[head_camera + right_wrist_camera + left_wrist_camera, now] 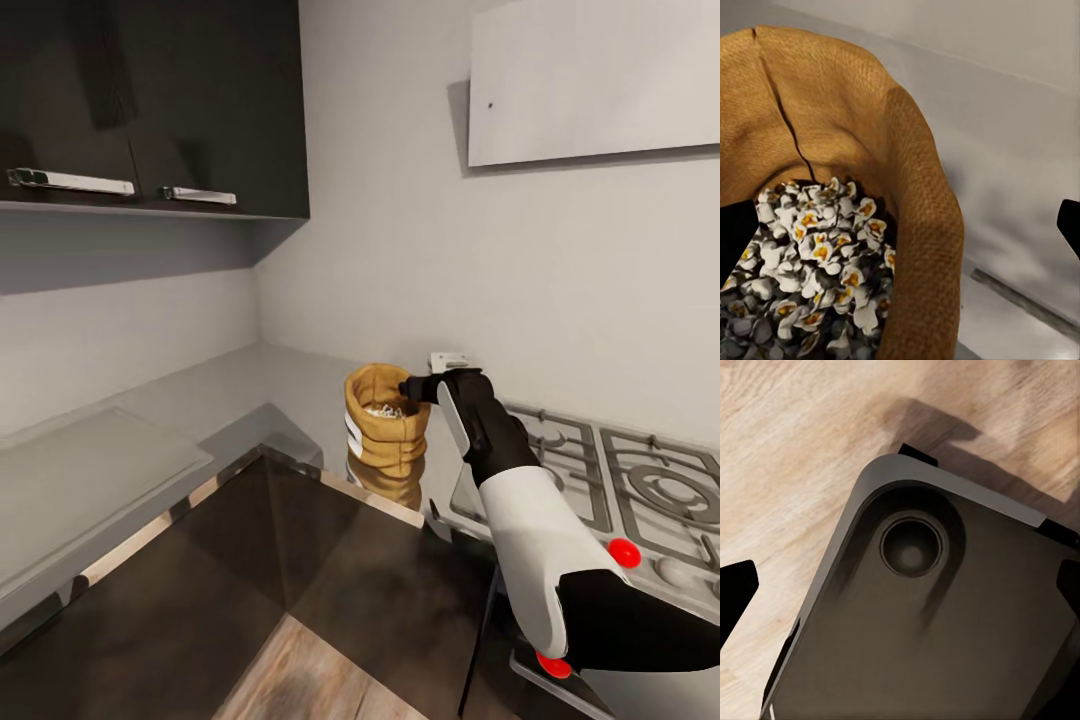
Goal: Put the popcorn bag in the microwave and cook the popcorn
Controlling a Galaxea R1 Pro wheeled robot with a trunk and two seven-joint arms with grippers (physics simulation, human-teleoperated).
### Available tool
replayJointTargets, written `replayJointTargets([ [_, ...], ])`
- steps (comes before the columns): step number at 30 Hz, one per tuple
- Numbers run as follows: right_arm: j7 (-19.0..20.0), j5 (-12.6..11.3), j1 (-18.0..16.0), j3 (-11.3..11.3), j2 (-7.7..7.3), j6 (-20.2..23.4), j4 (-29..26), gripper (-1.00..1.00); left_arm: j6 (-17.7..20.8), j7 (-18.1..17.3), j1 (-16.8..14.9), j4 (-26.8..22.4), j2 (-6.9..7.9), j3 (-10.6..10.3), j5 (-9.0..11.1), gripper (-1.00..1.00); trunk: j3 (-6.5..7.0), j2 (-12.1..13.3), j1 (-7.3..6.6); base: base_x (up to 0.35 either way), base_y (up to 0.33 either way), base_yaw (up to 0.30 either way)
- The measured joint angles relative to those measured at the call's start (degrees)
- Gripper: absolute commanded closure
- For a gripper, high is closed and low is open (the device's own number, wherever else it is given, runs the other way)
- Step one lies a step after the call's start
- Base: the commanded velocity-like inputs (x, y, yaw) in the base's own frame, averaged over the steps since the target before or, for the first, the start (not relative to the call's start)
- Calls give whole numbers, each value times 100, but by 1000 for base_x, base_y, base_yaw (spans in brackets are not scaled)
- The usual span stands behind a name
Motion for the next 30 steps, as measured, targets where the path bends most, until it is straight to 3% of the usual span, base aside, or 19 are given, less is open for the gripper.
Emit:
replayJointTargets([
  [7, 3, -2, -27, -58, -1, 99, -27, -100, -10, 1, 0, -3, 22, 49, 30, -100, 0, 0, 0, 1, 0, 0],
  [17, 4, 15, -26, -26, -1, -218, -147, -100, -9, 0, 0, 0, 26, 28, 8, -100, 0, 0, 0, 74, 0, 0],
  [30, 5, 68, -26, -31, -20, -155, -362, -100, -18, 0, 0, 0, 27, 47, 5, -100, 0, 0, 0, 3, 0, 0],
])
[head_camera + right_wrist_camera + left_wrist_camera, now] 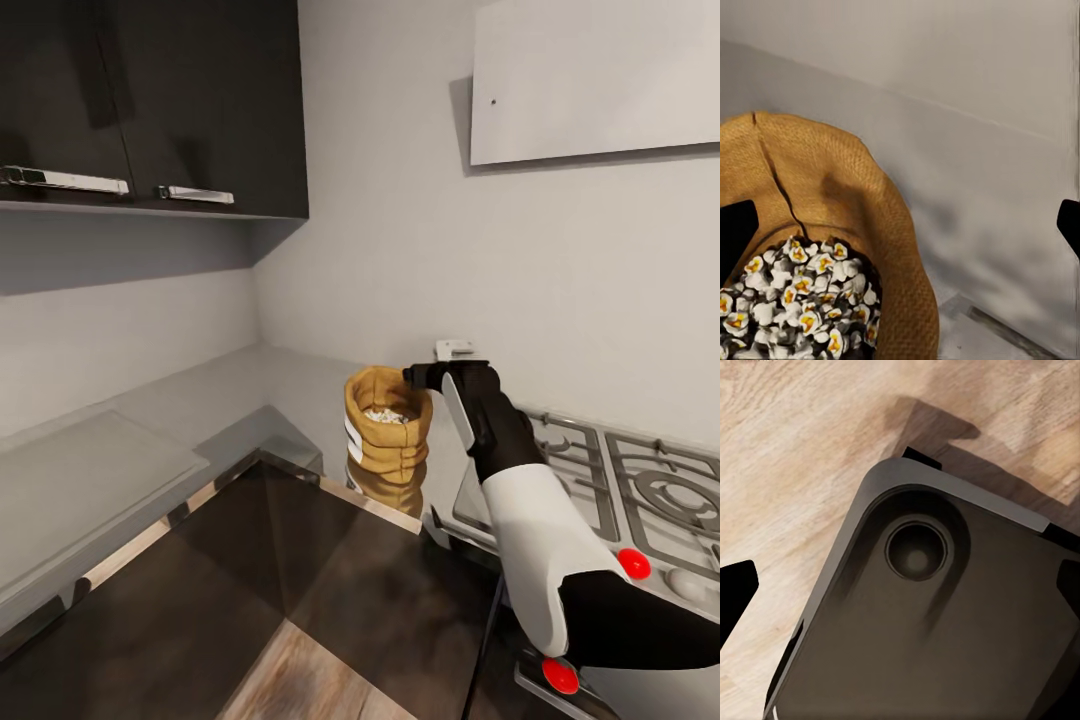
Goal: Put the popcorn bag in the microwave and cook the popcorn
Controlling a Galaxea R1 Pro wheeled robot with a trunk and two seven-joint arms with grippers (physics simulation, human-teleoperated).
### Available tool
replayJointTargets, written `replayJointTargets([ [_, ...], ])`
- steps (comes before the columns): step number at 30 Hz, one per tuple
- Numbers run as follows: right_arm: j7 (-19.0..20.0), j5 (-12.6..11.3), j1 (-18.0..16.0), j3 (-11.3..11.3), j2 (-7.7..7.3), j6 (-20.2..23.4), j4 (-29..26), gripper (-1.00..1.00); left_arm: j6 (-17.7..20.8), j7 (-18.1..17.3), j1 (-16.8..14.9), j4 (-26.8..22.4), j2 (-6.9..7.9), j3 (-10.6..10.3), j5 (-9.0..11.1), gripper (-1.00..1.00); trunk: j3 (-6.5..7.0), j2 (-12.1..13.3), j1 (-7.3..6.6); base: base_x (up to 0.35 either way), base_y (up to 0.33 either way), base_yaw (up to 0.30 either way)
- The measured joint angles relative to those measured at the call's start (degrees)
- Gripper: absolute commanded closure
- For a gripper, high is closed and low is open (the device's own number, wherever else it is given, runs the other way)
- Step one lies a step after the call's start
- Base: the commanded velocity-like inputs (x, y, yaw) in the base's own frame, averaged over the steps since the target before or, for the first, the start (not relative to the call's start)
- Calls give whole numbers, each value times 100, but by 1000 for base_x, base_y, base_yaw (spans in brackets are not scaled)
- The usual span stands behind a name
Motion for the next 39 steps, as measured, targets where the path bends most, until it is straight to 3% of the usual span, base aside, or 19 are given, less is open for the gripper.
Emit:
replayJointTargets([
  [14, -347, -46, 0, -160, -20, 420, -307, -100, -1, 0, 0, 0, 0, 0, 0, -100, 0, 0, 0, 0, 0, 0],
  [15, -470, -57, 1, -161, -27, 1571, -223, -100, 0, 0, 0, 0, 0, 0, 0, -100, -1, 0, 0, 0, 0, 0],
  [16, -482, -58, 1, -160, -31, 1632, -142, -100, -1, 0, 0, 0, 0, 0, 0, -100, 0, 0, 0, 0, 0, 0],
  [26, -474, -51, -3, -168, -36, 1615, 333, -100, -1, 0, 1, 0, 0, -2, 0, -100, 1, -1, 0, 0, 0, 0],
  [37, -441, -77, -3, -160, 14, 1633, 344, -100, -1, 0, 0, 1, 0, 0, 0, -100, 1, -1, 0, 0, 0, 0],
  [38, -442, -79, -3, -160, 14, 1633, 345, 100, -1, 0, 0, 1, 0, 0, 0, -100, 1, -1, 0, 0, 0, 0],
  [39, -442, -87, -3, -162, 11, 1633, 346, 100, -1, 0, 0, 1, 0, 0, 0, -100, 1, -1, -1, 0, 0, 0],
])
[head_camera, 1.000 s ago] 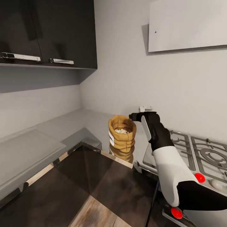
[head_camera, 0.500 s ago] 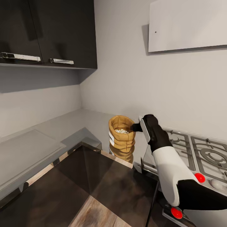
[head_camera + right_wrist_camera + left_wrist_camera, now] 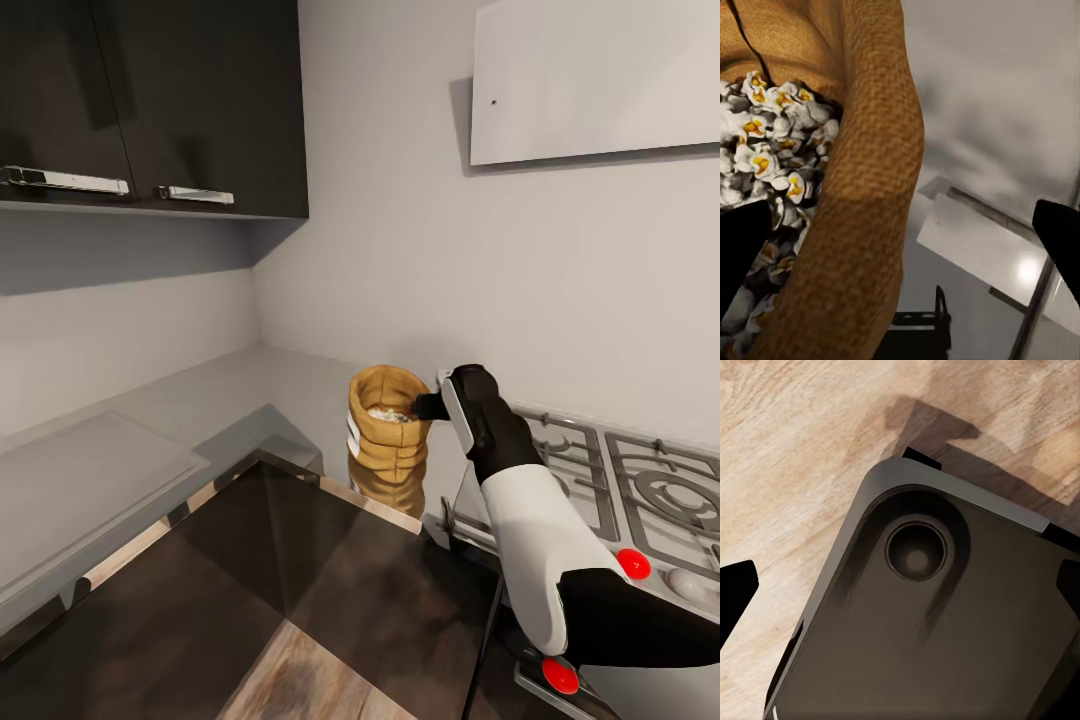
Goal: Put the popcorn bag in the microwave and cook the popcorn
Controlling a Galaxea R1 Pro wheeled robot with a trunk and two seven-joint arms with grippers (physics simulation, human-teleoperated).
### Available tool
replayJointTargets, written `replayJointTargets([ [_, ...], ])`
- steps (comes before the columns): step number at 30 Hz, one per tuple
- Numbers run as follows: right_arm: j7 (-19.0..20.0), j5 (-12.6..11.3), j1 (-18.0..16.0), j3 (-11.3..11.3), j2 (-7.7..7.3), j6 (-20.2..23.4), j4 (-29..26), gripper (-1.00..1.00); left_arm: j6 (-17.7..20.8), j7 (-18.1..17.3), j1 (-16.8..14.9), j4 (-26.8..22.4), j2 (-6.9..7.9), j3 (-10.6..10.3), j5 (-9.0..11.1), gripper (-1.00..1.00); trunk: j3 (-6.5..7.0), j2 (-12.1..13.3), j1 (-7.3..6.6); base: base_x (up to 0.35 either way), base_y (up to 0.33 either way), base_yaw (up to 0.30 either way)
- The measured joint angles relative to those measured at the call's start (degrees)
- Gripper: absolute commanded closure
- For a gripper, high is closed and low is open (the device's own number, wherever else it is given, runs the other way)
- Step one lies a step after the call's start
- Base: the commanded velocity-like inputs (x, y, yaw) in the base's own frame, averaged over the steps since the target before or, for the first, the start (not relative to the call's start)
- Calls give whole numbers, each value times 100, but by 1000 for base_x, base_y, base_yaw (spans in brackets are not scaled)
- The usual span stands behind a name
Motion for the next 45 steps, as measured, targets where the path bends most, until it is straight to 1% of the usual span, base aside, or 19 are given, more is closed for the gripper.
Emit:
replayJointTargets([
  [4, 5, -17, 0, -6, -6, -1, 4, 100, 0, 0, 0, 0, 0, 0, 0, -100, 0, 0, 0, 0, 0, 0],
  [6, -13, 57, 0, -6, -10, 0, 4, 100, 0, 0, 0, 0, 0, 0, 0, -100, 0, 0, 0, 0, 0, 0],
  [11, -9, 31, 2, -11, -13, 2, -5, 100, 0, 0, 0, 0, 0, 0, 0, -100, -1, 1, 1, 0, 0, 0],
  [13, -1, 12, 3, -20, -9, 2, -199, 100, 0, 0, 0, 0, 0, 0, 0, -100, -1, 1, 0, 0, 0, 0],
  [15, 2, 20, 2, -30, 2, 2, -632, 100, 0, 0, 0, 0, 0, 0, 0, -100, -1, 1, 0, 0, 0, 0],
  [16, -1, 26, 2, -38, 3, 2, -968, 100, 0, 0, 0, 0, 0, 0, 0, -100, 0, 0, 0, 0, 0, 0],
  [18, 2, 11, 3, -38, 3, 2, -1330, 100, 0, 0, 0, 0, 1, 0, 0, -100, -1, 1, 0, 0, 0, 0],
  [26, 12, 8, 3, -37, 4, 1, -1792, 100, 0, 0, 0, 0, 1, -9, 2, -100, -1, 1, 0, 0, 0, 0],
  [29, 20, 8, 4, -45, 3, 1, -1815, 100, -6, -6, 0, 0, 0, -9, -8, -100, -1, 1, 2, -147, 0, 0],
  [35, 23, 2, 4, -59, 3, 1, -1819, 100, -18, 0, 0, -1, -4, -3, -8, -100, -1, 2, 4, -331, 0, 0],
  [36, 38, 13, 4, -132, 2, 2, -1816, 100, -18, 0, 0, -1, -7, -1, -2, -100, -1, 2, 4, -345, 0, 0],
  [37, 51, 23, 4, -267, 1, 2, -1812, 100, -18, 5, 0, -1, -12, 3, 1, -100, -1, 2, 4, -345, 0, 0],
  [39, 60, 8, 4, -459, 2, 2, -1786, 100, -18, 7, 0, -1, -23, 4, -1, -100, -1, 2, 4, -345, 0, 0],
  [41, 65, -1, 4, -691, 3, 2, -1737, 100, -17, 8, 0, -1, -32, 1, -11, -100, -1, 2, 4, -345, 0, 0],
  [42, 72, -5, 4, -844, 3, 2, -1727, 100, -17, 8, 0, -1, -33, -3, -21, -100, -1, 2, 4, -345, 0, 0],
  [43, 88, -98, 4, -978, 3, 2, -1724, 100, -17, 8, 0, -1, -34, -6, -37, -100, -1, 2, 4, -345, 0, 0],
  [44, 103, -280, 5, -1074, 3, 3, -1723, 100, -18, 6, 0, 0, -35, -7, -46, -100, -1, 2, 4, -345, 0, 0],
  [45, 99, -351, 5, -1107, 3, 5, -1726, 100, -18, 7, 0, 0, -35, -7, -49, -100, -1, 2, 4, -345, 0, 0],
])
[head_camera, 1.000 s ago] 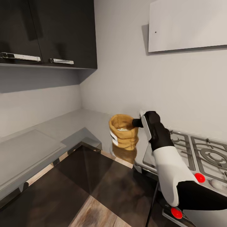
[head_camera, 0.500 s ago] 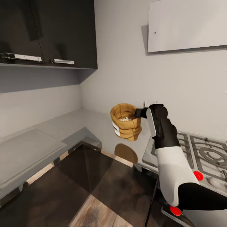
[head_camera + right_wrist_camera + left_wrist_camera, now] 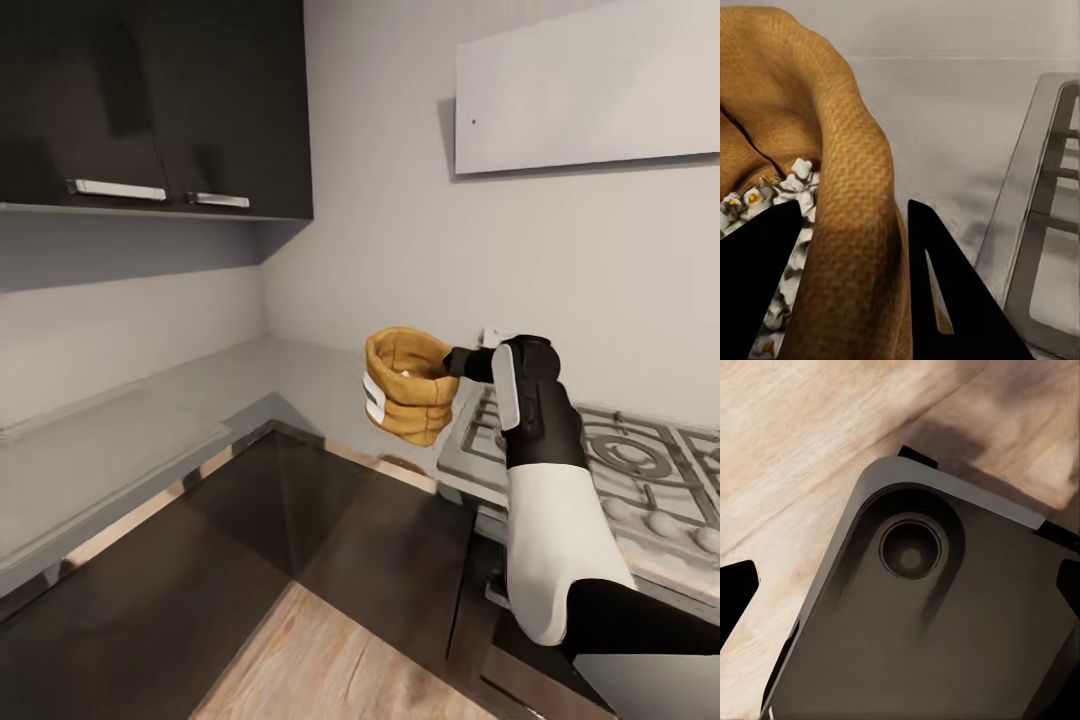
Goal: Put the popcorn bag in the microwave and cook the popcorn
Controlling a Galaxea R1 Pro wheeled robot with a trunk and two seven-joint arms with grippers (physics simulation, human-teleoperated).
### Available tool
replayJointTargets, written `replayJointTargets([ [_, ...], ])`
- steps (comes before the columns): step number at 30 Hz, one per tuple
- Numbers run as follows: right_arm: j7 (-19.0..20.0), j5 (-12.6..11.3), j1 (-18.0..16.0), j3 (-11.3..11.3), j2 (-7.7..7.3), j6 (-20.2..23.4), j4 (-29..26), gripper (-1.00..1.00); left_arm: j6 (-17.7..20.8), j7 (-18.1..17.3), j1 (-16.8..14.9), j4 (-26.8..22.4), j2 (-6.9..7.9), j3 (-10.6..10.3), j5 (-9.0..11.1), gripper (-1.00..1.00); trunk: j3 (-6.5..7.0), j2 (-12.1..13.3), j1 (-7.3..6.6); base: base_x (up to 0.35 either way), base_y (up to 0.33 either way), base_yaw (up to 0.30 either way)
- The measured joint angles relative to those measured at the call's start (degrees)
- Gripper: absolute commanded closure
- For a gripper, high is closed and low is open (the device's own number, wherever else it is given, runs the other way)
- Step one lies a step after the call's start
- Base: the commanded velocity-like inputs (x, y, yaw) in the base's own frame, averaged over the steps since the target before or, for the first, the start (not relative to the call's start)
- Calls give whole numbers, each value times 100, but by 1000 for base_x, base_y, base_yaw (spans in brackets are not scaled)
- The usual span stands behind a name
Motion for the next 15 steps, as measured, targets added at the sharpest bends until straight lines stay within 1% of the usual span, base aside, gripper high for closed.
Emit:
replayJointTargets([
  [2, -15, -31, 0, -26, 0, 0, -3, 100, 0, 1, 0, 0, 0, 0, -3, -100, 0, 0, 0, -345, 0, 0],
  [7, -34, -29, 0, 5, 0, 0, -14, 100, 0, 1, 0, 0, 0, 6, 4, -100, 0, 0, 0, -345, 0, 0],
  [12, -47, -7, 0, 9, 0, 0, -15, 100, 0, 1, 0, 0, 0, 7, 31, -100, 0, 0, 0, -345, 0, 0],
  [15, -53, 44, 0, 8, 0, 0, -11, 100, 0, 1, 0, 0, -1, 7, 33, -100, 0, 0, 0, -345, 0, 0],
])
